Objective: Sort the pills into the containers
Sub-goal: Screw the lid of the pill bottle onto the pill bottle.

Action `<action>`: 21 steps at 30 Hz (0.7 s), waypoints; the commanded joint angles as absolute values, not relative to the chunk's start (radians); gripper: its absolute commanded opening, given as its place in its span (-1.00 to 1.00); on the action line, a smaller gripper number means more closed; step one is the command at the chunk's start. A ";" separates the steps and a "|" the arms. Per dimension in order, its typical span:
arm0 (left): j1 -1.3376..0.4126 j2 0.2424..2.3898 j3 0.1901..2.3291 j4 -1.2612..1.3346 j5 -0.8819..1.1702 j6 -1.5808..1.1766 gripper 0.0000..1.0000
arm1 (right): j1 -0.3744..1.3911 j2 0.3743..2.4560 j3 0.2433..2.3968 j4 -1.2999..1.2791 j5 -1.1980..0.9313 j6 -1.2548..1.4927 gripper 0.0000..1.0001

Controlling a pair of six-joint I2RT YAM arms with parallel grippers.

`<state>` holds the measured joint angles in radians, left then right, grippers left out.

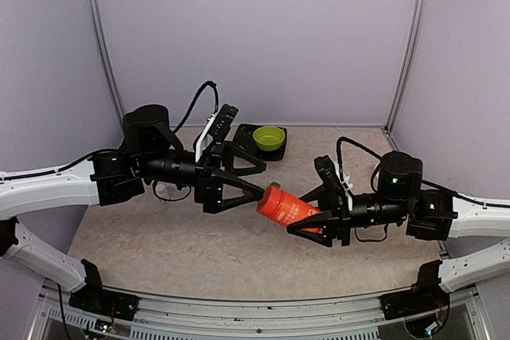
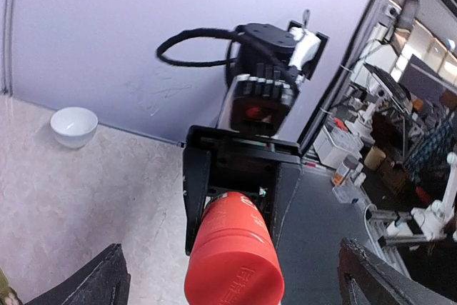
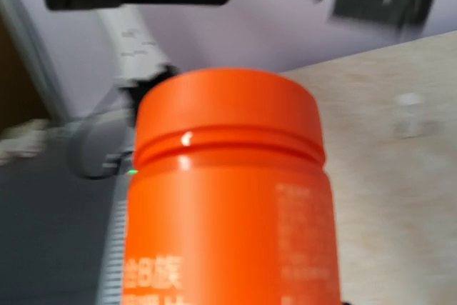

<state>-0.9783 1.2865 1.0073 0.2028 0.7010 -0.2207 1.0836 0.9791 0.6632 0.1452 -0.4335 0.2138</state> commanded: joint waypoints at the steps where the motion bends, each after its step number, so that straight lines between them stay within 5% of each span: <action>1: -0.967 1.361 1.079 0.175 0.599 -0.515 0.98 | 1.088 0.953 0.730 0.029 -0.194 0.002 -0.65; 10: -0.961 1.435 1.092 0.173 0.593 -0.727 0.95 | 1.104 0.985 0.754 -0.022 0.020 -0.169 -0.66; 21: -0.938 1.496 1.087 0.212 0.636 -0.777 0.22 | 1.130 1.028 0.755 -0.026 0.124 -0.208 -0.66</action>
<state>-0.9371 1.4849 1.0561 0.1783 0.5991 -0.7486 1.1156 1.0256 0.7292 -0.0292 0.0597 -0.1844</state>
